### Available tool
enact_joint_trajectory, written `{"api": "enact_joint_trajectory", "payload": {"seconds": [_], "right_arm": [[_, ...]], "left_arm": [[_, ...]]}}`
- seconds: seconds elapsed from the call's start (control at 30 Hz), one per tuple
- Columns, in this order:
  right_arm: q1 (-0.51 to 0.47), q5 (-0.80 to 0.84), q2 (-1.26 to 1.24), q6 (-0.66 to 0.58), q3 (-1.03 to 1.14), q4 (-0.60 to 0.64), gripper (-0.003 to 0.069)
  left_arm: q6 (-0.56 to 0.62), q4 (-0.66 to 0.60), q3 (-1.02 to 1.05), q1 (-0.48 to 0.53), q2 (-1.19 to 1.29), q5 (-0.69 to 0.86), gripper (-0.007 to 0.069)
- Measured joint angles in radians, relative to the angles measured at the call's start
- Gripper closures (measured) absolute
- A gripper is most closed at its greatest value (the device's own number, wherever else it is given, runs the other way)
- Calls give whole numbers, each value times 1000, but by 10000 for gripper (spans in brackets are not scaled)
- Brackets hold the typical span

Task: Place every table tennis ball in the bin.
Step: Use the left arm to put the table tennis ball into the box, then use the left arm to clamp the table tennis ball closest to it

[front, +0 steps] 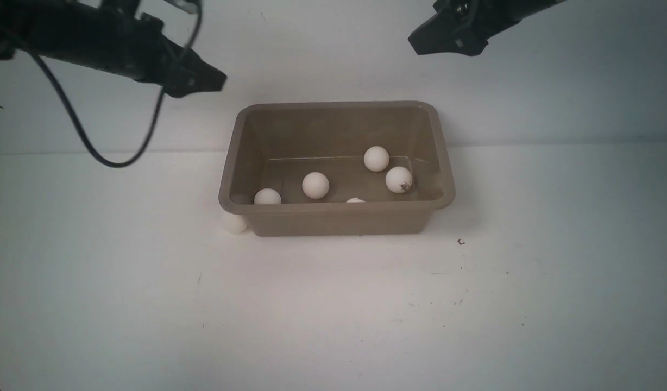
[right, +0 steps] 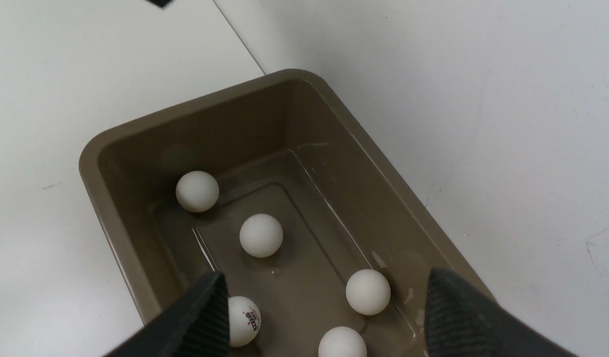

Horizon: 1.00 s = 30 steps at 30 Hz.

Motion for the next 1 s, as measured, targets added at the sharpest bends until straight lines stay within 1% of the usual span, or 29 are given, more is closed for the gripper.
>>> {"api": "enact_joint_trajectory", "payload": {"seconds": [0.13, 0.2, 0.23, 0.27, 0.33, 0.43, 0.47, 0.57, 0.67, 0.73, 0.8, 0.83, 0.93, 1.0], "right_arm": [[0, 0, 0, 0, 0, 0, 177], [0, 0, 0, 0, 0, 0, 177], [0, 0, 0, 0, 0, 1, 177], [0, 0, 0, 0, 0, 1, 177], [0, 0, 0, 0, 0, 25, 177], [0, 0, 0, 0, 0, 57, 177], [0, 0, 0, 0, 0, 57, 177], [0, 0, 0, 0, 0, 97, 177], [0, 0, 0, 0, 0, 106, 177], [0, 0, 0, 0, 0, 106, 177], [0, 0, 0, 0, 0, 106, 177], [0, 1, 0, 0, 0, 106, 177], [0, 5, 0, 0, 0, 106, 177], [0, 8, 0, 0, 0, 107, 177]], "left_arm": [[-47, 36, 0, 70, -56, 93, 125], [-62, 53, 0, 77, -70, 118, 125], [-96, 82, 0, 82, -90, 155, 125], [-96, 82, 0, 82, -92, 155, 125], [-153, 103, 0, 82, -122, 223, 125], [-231, 103, 0, 77, -152, 276, 135], [-231, 103, 0, 75, -154, 279, 135], [-348, 103, 0, 53, -189, 300, 179], [-435, 122, 5, 21, -207, 301, 204], [-486, 168, 20, -5, -223, 302, 216], [-531, 278, 27, -36, -233, 309, 220], [-534, 288, 27, -38, -233, 309, 220], [-577, 430, 28, -48, -231, 312, 220], [-580, 492, 28, -44, -221, 314, 220]]}}
